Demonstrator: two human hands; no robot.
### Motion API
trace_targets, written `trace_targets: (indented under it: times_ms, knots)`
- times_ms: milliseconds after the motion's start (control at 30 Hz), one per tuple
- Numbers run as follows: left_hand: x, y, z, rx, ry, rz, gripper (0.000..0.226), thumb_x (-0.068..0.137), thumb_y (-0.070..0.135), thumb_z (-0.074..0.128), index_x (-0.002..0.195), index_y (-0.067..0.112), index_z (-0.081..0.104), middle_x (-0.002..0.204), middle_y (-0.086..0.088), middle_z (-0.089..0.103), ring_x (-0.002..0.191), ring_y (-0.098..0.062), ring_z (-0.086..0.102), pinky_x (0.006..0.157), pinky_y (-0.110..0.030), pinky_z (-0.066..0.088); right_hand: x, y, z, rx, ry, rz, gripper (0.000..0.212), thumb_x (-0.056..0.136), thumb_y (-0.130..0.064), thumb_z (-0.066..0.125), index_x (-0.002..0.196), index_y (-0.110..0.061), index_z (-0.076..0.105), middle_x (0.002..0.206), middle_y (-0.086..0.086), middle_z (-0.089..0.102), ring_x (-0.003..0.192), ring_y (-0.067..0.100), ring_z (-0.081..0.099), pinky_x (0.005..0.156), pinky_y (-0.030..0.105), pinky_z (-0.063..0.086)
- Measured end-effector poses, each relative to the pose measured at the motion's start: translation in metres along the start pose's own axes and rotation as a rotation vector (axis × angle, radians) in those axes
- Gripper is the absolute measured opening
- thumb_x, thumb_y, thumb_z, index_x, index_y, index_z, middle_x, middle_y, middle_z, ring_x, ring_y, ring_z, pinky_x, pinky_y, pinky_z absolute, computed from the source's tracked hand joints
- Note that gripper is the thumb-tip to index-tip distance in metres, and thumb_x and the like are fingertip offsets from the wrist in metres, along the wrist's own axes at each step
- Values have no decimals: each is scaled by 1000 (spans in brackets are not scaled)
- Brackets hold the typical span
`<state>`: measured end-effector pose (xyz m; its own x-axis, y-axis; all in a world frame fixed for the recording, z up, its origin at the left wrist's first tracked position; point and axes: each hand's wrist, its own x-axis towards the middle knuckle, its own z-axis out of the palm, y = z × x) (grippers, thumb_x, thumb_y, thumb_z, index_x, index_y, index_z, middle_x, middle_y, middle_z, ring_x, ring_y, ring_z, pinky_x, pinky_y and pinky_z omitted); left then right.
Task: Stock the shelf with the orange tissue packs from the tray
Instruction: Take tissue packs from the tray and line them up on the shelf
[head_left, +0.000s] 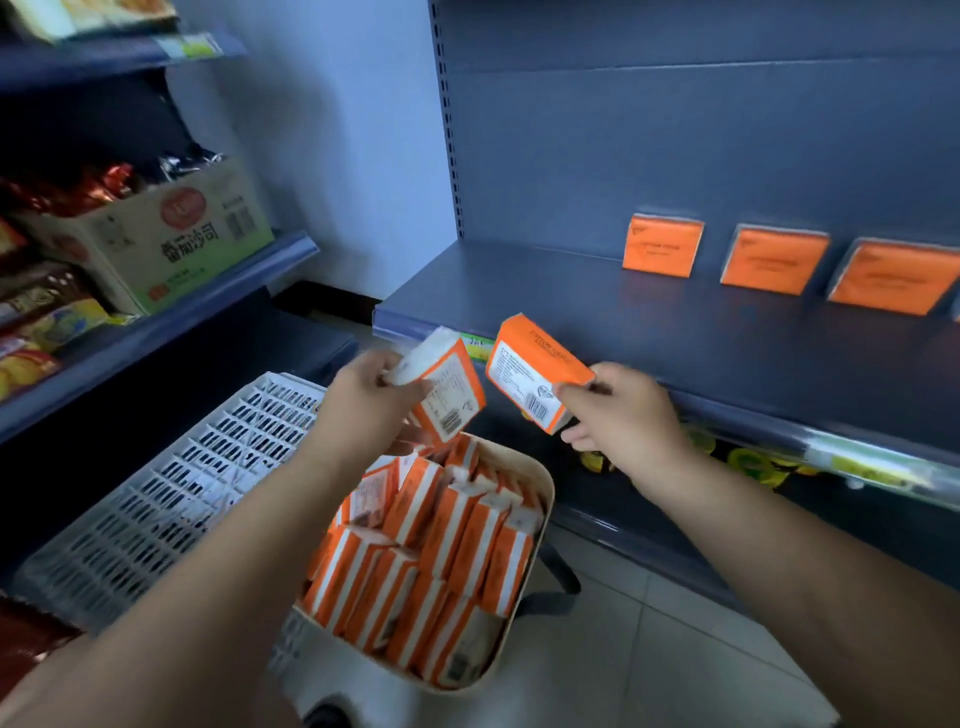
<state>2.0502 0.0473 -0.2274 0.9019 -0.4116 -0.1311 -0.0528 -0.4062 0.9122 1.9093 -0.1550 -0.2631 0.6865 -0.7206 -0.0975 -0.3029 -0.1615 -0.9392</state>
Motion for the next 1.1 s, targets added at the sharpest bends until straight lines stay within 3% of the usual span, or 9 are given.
trace_targets:
  times_ms: [200, 300, 400, 533, 600, 700, 833, 967, 1100]
  knots:
    - [-36, 14, 29, -175, -33, 57, 18, 97, 9, 71, 113, 15, 64, 105, -16, 76, 80, -32, 79, 73, -49, 65, -21, -11, -60, 104, 22, 80, 29, 93, -22, 73, 106, 2, 65, 96, 18, 76, 73, 30, 78, 78, 50, 65]
    - [-54, 36, 44, -217, -75, 64, 19, 96, 15, 74, 113, 14, 66, 100, -16, 78, 74, -31, 78, 67, -41, 62, -36, -20, -87, 84, 26, 51, 27, 93, -21, 72, 106, 2, 65, 94, 20, 77, 76, 30, 79, 76, 43, 66]
    - [-77, 75, 64, -225, -161, 36, 22, 94, 26, 76, 111, 13, 69, 84, -12, 77, 59, -24, 71, 57, -32, 58, -48, -33, -118, 1, 47, 22, 23, 90, -22, 73, 94, -1, 67, 86, 20, 77, 76, 32, 78, 80, 49, 65]
    - [-100, 126, 95, -193, -196, 104, 19, 96, 30, 73, 106, 15, 66, 74, -8, 76, 57, -24, 70, 48, -26, 51, -59, -53, -159, -86, 56, -7, 13, 90, -20, 73, 86, -9, 67, 80, 14, 75, 76, 32, 78, 77, 47, 65]
    - [-106, 146, 112, -204, -183, 130, 17, 97, 26, 72, 102, 13, 62, 62, -6, 70, 47, -21, 65, 44, -25, 50, -62, -56, -175, -13, 118, -14, 14, 89, -18, 73, 80, -10, 66, 75, 12, 72, 75, 35, 78, 75, 49, 65]
    - [-111, 167, 140, -299, -149, 115, 13, 98, 21, 71, 96, 13, 61, 68, -10, 67, 41, -16, 60, 43, -25, 51, -63, -51, -194, -9, 265, -52, 18, 85, -21, 71, 72, -9, 66, 68, 12, 74, 69, 35, 76, 73, 52, 65]
    - [-119, 169, 192, -591, -56, 78, 9, 98, 16, 68, 95, 13, 60, 68, -8, 68, 46, -16, 64, 45, -25, 54, -58, -37, -224, 28, 353, -112, 21, 85, -23, 71, 77, -5, 65, 66, 12, 74, 67, 34, 75, 72, 54, 64]
    - [-128, 154, 253, -877, 25, -7, 8, 97, 11, 67, 100, 15, 62, 101, -18, 75, 79, -29, 78, 54, -27, 57, -42, -11, -251, 345, 398, -27, 21, 91, -24, 72, 86, -5, 65, 84, 17, 76, 73, 28, 78, 79, 49, 65]
    - [-127, 167, 293, -992, -61, -133, 12, 96, 4, 66, 97, 14, 59, 88, -11, 76, 81, -29, 79, 56, -27, 59, -29, 12, -275, 546, 361, 39, 22, 96, -26, 72, 108, -8, 67, 100, 11, 78, 79, 26, 79, 78, 40, 65]
